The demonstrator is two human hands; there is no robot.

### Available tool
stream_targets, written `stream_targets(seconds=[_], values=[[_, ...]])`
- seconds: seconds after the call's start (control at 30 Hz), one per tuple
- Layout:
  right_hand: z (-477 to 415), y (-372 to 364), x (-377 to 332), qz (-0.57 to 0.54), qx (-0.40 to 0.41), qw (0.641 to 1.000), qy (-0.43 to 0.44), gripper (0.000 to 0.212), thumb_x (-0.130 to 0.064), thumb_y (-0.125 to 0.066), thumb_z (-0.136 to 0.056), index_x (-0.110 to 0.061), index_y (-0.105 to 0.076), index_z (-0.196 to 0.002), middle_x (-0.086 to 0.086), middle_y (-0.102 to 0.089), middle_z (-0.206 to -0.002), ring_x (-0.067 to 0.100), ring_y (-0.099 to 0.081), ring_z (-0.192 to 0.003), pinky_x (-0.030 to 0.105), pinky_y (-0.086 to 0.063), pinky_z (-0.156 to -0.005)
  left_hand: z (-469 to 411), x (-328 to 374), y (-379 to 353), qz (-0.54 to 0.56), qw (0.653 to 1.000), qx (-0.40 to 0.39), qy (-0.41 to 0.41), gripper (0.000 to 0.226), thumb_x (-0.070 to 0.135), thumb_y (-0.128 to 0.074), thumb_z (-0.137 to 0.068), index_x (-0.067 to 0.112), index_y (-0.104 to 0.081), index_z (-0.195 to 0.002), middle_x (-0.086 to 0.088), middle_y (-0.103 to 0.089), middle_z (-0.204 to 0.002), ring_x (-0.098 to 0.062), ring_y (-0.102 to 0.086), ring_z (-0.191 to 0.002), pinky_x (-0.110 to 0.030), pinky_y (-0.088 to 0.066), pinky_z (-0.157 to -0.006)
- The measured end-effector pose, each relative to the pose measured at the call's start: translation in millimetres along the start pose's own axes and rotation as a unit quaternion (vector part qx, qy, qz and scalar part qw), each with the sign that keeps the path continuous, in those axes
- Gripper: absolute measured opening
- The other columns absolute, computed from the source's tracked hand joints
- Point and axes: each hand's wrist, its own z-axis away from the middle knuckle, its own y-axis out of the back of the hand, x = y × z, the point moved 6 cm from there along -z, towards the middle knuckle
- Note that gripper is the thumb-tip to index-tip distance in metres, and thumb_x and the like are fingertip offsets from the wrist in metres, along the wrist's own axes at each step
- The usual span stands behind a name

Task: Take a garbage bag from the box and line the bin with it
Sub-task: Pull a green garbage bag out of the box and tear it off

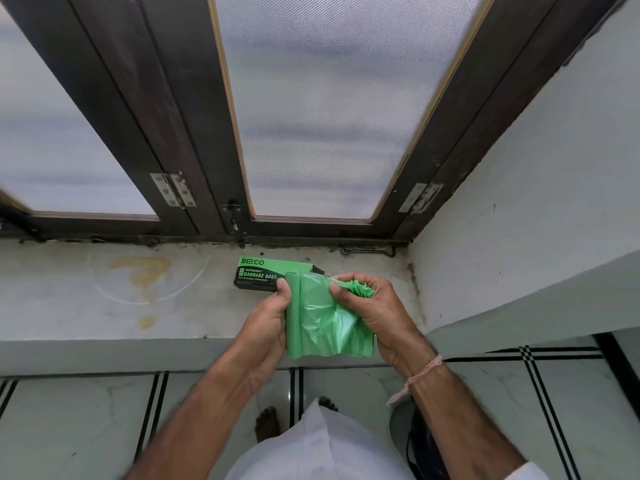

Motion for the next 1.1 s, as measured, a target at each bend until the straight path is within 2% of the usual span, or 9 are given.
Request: stream_targets(seconds=[0.17, 0.3, 0.37, 0.53, 0.63, 0.77, 0.9, 1.0, 1.1], values=[[-1, 0, 2, -0.029, 0.006, 1.0, 0.006, 0.015, -0.006, -0.082, -0.084, -0.001, -0.075, -0.095, 0.016, -0.079, -0.093, 0.026, -0.078, -0.081, 0.035, -0.065, -0.071, -6, 1, -1, 0.009, 1.0, -0.003, -0.011, 0.034, 0.021, -0.049, -0.107, 0.001, -0.061, -0.132, -0.019, -0.075, -0.122, -0.029, -0.074, -0.11, -0.039, -0.063, -0.089], [-3, 3, 4, -0.037, 0.02, 0.999, 0.004, 0.019, -0.005, -0.083, -0.083, 0.002, -0.073, -0.097, 0.017, -0.079, -0.094, 0.027, -0.078, -0.082, 0.035, -0.065, -0.07, -8, 2, -3, -0.013, 0.999, 0.019, -0.04, 0.022, 0.011, -0.056, -0.103, 0.007, -0.063, -0.123, -0.011, -0.08, -0.111, -0.023, -0.076, -0.104, -0.031, -0.063, -0.081], [-5, 4, 4, -0.024, 0.02, 0.999, 0.007, 0.017, -0.004, -0.082, -0.083, 0.001, -0.074, -0.098, 0.015, -0.08, -0.095, 0.027, -0.078, -0.084, 0.035, -0.064, -0.07, -9, 2, -4, -0.026, 0.998, 0.022, -0.044, 0.019, 0.012, -0.058, -0.101, 0.008, -0.065, -0.118, -0.009, -0.08, -0.108, -0.023, -0.077, -0.102, -0.03, -0.063, -0.079], [-5, 0, 8, -0.003, -0.005, 1.0, 0.004, 0.013, -0.007, -0.079, -0.087, -0.002, -0.078, -0.099, 0.016, -0.08, -0.099, 0.029, -0.079, -0.087, 0.039, -0.065, -0.075, -10, -1, -8, -0.037, 0.998, 0.042, -0.029, 0.03, 0.029, -0.07, -0.093, 0.006, -0.072, -0.113, -0.015, -0.08, -0.106, -0.028, -0.078, -0.096, -0.036, -0.064, -0.075], [-4, -2, 7, -0.02, -0.017, 1.0, -0.004, 0.015, -0.012, -0.081, -0.086, -0.002, -0.078, -0.096, 0.019, -0.08, -0.096, 0.031, -0.078, -0.085, 0.042, -0.065, -0.076, -11, -3, -6, -0.03, 0.996, 0.081, -0.033, 0.026, 0.026, -0.071, -0.094, 0.006, -0.072, -0.109, -0.012, -0.081, -0.1, -0.025, -0.08, -0.087, -0.033, -0.063, -0.066], [-7, -2, 8, -0.009, -0.019, 1.0, -0.005, 0.022, -0.014, -0.084, -0.083, 0.001, -0.077, -0.097, 0.021, -0.079, -0.097, 0.037, -0.078, -0.089, 0.048, -0.065, -0.08, -13, -6, -3, -0.029, 0.993, 0.11, -0.032, 0.028, 0.025, -0.073, -0.093, 0.004, -0.07, -0.112, -0.013, -0.081, -0.101, -0.026, -0.08, -0.089, -0.036, -0.063, -0.067], [-11, 2, 6, -0.008, -0.002, 1.0, 0.001, 0.016, -0.009, -0.084, -0.082, -0.001, -0.078, -0.094, 0.02, -0.079, -0.097, 0.037, -0.078, -0.09, 0.046, -0.065, -0.08, -14, -7, -6, -0.033, 0.993, 0.109, -0.032, 0.025, 0.026, -0.069, -0.096, 0.007, -0.07, -0.112, -0.009, -0.081, -0.097, -0.023, -0.08, -0.086, -0.033, -0.063, -0.064], [-12, 1, 6, -0.005, -0.009, 1.0, 0.002, 0.011, -0.009, -0.084, -0.083, -0.004, -0.079, -0.091, 0.019, -0.08, -0.097, 0.035, -0.078, -0.09, 0.046, -0.065, -0.081, -16, -8, -9, -0.038, 0.994, 0.1, -0.037, 0.029, 0.029, -0.07, -0.094, 0.006, -0.071, -0.112, -0.01, -0.081, -0.099, -0.024, -0.08, -0.09, -0.034, -0.063, -0.068], [-13, 3, 5, -0.001, -0.014, 1.0, 0.002, 0.014, -0.008, -0.081, -0.085, 0.0, -0.078, -0.096, 0.018, -0.08, -0.097, 0.033, -0.078, -0.089, 0.041, -0.065, -0.078, -17, -8, -10, -0.032, 0.994, 0.096, -0.037, 0.032, 0.029, -0.072, -0.091, 0.005, -0.073, -0.113, -0.013, -0.081, -0.103, -0.028, -0.079, -0.095, -0.039, -0.063, -0.076]])
